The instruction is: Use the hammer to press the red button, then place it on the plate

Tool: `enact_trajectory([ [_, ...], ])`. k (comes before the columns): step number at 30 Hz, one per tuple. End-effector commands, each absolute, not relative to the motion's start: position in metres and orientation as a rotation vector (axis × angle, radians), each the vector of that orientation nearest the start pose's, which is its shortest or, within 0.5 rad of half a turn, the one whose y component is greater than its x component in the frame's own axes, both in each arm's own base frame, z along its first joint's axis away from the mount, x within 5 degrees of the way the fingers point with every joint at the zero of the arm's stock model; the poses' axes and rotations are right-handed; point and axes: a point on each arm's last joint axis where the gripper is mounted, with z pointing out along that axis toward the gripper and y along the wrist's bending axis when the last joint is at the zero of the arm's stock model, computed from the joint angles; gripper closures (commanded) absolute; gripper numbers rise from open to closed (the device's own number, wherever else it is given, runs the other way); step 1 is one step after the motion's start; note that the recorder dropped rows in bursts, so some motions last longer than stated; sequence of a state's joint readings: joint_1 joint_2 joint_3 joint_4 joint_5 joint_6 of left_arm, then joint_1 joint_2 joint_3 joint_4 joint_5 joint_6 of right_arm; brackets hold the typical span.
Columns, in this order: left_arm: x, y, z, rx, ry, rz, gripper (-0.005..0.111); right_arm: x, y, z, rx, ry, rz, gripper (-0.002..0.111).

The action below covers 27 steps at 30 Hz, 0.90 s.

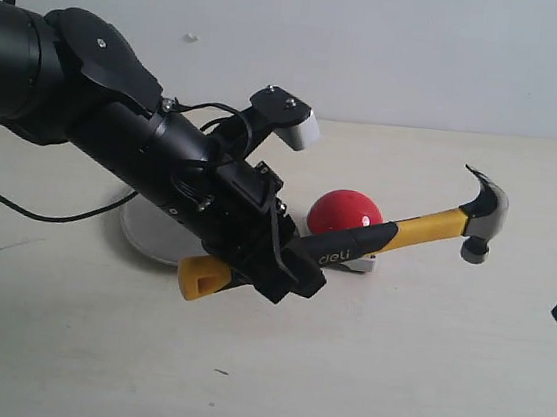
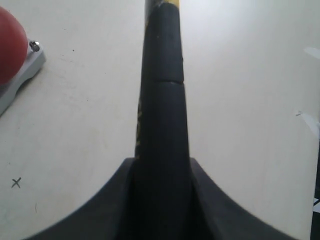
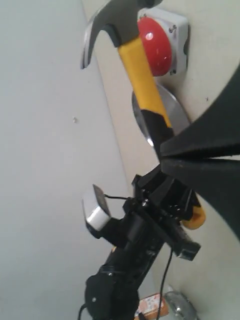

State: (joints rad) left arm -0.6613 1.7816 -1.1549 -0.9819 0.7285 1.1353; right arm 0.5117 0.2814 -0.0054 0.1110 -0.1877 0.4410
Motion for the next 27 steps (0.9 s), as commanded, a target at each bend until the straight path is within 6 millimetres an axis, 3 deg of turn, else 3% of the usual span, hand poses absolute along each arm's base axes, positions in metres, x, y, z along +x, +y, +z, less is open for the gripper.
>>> enact_trajectory([
  [1, 0.2581, -0.2661, 0.2326, 1.287, 2.118, -0.932, 0.107, 0.0693, 0.0382, 0.2018, -0.037, 1.73, 0.722, 0.108],
  [10, 0.2581, -0.2661, 0.2327, 1.285, 2.118, -0.934, 0.107, 0.0691, 0.0382, 0.2, -0.19, 1.722, 0.589, 0.108],
  [27, 0.2594, -0.2669, 0.2338, 1.251, 2.119, -0.943, 0.107, 0.0691, 0.0382, 0.2001, -0.215, 1.716, 0.567, 0.108],
])
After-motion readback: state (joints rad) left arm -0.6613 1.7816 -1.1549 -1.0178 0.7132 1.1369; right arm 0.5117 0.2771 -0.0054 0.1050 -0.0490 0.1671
